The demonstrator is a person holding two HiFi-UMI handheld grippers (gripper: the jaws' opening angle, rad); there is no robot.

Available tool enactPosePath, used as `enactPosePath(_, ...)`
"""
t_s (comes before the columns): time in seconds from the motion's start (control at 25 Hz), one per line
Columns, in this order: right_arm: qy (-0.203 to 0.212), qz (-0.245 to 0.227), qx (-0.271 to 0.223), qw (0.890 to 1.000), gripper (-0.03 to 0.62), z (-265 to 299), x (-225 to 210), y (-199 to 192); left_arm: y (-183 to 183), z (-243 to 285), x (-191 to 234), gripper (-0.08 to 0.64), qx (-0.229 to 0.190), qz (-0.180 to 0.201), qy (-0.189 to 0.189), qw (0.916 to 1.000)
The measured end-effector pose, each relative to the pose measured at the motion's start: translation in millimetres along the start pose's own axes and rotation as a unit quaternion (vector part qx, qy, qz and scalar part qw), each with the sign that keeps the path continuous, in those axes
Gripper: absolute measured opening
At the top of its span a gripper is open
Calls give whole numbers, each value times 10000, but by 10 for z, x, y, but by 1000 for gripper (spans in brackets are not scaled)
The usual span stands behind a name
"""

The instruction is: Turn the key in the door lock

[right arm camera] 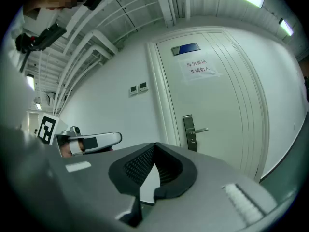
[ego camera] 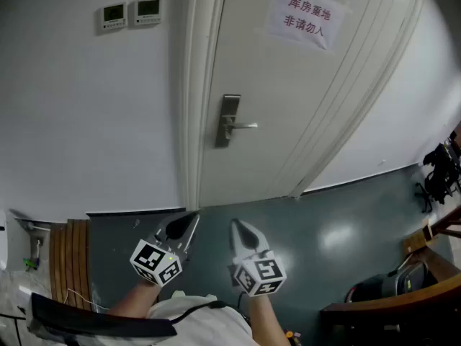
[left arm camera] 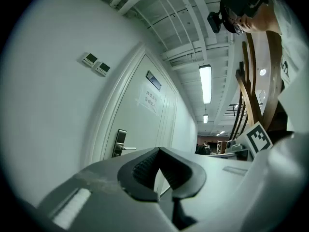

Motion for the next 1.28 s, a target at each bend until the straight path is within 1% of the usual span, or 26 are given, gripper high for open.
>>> enactPosePath(0.12,-141,22,-30,9999,8,61,47,-11,27,9,102,5,14,28,-110,9999)
enactPosePath(0.4,-117,-42,1,9999,8,130,-16,14,34,86,140,5,55,60,-31,10000)
enactPosePath(0.56,99,15,12,9999,8,161,-94,6,28,138,135,5,66,51,71,9999)
enactPosePath(0.76,250,95,9,9996,8,153,-260,6,-5,242,67,5,112,52,151,9998)
enactPosePath(0.88,354,49,72,9993,8,139,-354,-9,-35,290,-8,5,140,50,231,9996)
enactPosePath(1.12,275,-18,219,9994,8,74,-553,-147,-128,311,-130,5,157,33,448,9989)
enactPosePath(1.28,279,-37,240,9993,8,75,-632,-147,-147,327,-124,5,167,-2,583,9982)
Point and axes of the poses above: the fingertips, and each gripper's own axes: z forward along the fingers, x to its left, y out of its top, the point moved 9 cm from there along -z, backward along the fingers, and after that the axes turned 10 degrees about x, right-handed, at the moved point
